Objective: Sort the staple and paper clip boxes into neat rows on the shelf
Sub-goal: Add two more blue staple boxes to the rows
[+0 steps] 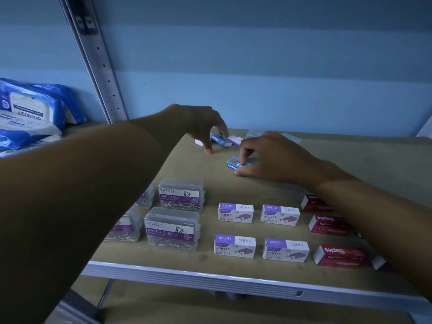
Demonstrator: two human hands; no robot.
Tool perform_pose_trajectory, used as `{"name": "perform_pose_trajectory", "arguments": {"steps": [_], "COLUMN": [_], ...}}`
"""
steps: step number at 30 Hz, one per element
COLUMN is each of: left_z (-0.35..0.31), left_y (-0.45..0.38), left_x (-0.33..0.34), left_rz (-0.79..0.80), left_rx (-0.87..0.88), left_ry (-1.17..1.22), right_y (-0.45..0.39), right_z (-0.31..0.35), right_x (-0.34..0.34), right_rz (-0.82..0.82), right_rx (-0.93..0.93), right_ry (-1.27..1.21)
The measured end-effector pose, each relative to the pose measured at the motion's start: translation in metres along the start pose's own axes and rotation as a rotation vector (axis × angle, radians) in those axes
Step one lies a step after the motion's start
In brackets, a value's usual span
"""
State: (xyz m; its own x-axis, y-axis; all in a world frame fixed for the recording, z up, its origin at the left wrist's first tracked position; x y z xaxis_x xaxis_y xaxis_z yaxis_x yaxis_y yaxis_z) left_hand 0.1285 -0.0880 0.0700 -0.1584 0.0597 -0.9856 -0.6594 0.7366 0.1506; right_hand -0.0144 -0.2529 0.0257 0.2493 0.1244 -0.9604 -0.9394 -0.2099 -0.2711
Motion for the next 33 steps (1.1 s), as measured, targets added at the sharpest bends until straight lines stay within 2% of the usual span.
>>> {"name": "perform_pose_trajectory", "arguments": {"steps": [10,14,20,25,33], "left_z": [-0.003,-0.008,-0.026,-0.052,-0.081], "left_y": [-0.002,0.009,0.042,0.084,0.127], "left_x": [0.008,0.008,0.012,0.015,0.024], "left_rz": [-0.096,-0.153,-0.327,-0.532,-0.492], "left_rx": [0.119,0.142,0.1,0.012,-0.051], "left_ry": [-0.113,-0.114,0.126,0.383,0.317], "right_y": [0.001,0.008,0.032,0.055,0.07], "right_z": [0.003,0.005,0.006,0.005,0.008], "right_x": [0.003,-0.003,-0.022,-0.034,-0.05], "right_rz": [0.032,-0.002,-0.095,-0.061,0.013], "right_rx": [0.067,0.114,0.266,0.396,0.402], "right_ry": [-0.083,-0.162,-0.32,-0.373,-0.331]}}
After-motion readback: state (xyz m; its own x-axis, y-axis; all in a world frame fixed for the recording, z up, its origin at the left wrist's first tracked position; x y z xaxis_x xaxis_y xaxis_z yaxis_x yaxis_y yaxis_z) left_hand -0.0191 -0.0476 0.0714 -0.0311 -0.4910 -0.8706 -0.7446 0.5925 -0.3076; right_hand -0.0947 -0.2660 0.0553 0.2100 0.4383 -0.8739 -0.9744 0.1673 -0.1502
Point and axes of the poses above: each hand's wrist, its own y-axis away from the middle knuckle, its own x-axis out of the palm, z = x × y, the point moved 1 cm from there along -y, towards the middle knuckle, and after that the axes turned 10 degrees about y, right-handed, at the moved point
